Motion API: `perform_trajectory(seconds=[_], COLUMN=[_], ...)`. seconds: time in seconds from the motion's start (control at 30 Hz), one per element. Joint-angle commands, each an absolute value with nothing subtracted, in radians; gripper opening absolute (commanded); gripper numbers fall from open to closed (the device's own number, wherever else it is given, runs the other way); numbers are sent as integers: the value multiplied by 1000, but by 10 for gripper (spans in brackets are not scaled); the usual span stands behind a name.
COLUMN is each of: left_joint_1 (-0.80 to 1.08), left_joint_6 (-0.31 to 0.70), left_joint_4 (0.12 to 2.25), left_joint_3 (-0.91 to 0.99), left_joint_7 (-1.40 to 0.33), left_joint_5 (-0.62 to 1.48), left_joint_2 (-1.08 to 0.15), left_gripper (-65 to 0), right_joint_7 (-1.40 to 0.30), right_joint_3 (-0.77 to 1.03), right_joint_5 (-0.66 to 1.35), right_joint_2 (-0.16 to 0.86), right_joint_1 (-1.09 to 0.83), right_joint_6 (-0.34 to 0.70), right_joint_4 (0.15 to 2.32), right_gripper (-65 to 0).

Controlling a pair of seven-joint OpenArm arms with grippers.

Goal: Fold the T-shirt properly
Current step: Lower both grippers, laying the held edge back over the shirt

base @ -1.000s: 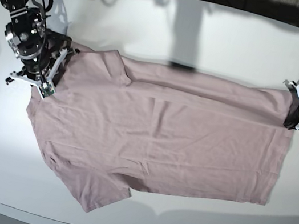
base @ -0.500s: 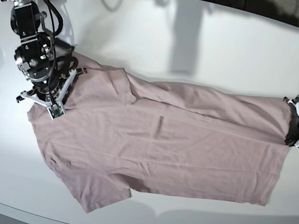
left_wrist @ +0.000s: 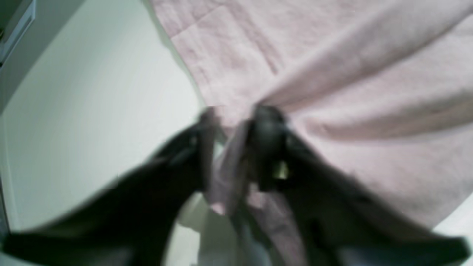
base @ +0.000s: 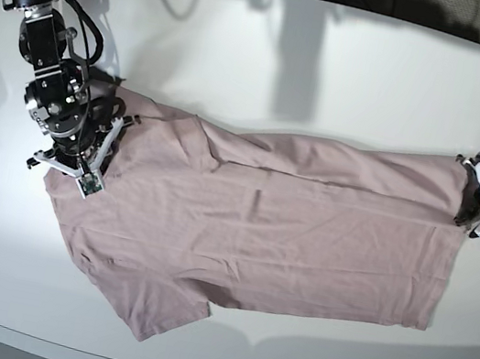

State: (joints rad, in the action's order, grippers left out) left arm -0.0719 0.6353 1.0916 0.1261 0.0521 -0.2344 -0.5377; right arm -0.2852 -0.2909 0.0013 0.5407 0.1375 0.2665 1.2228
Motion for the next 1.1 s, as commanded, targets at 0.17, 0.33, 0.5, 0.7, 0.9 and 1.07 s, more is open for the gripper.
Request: perform_trajectory(seconds=[0.17,0.33,0.5,0.7,0.9,1.07], left_joint_1=[-86,-64,-41,-36,-36,-36], left_joint_6=[625,625,638,640,640,599], left_joint_4=[1105,1106,1109,1109,1109,1108], left_joint_3=[136,136,136,136,136,136], left_joint_7=[-53,-102,-165,-254,-285,-283], left_joint_5=[-179,102,396,537,524,482], left_joint_2=[-588,-668,-710,-641,-546,-497], left_gripper=[-369,-369,-371,-556,-650,-650], right_joint_7=[-270,-302,-351,-485,-586,-619], right_joint_3=[-282,-278,-242,-183,-159,-157], right_joint_5=[5,99,247,336,352,348], right_joint_2=[574,599,598,544,498,468], right_joint_1=[189,191,187,182,180,171], right_joint_6=[255,255,255,273,273,273], right_joint_4=[1237,1259,1307,1416,1431,1428], right_gripper=[-355,-355,-355,-532,-650,-650])
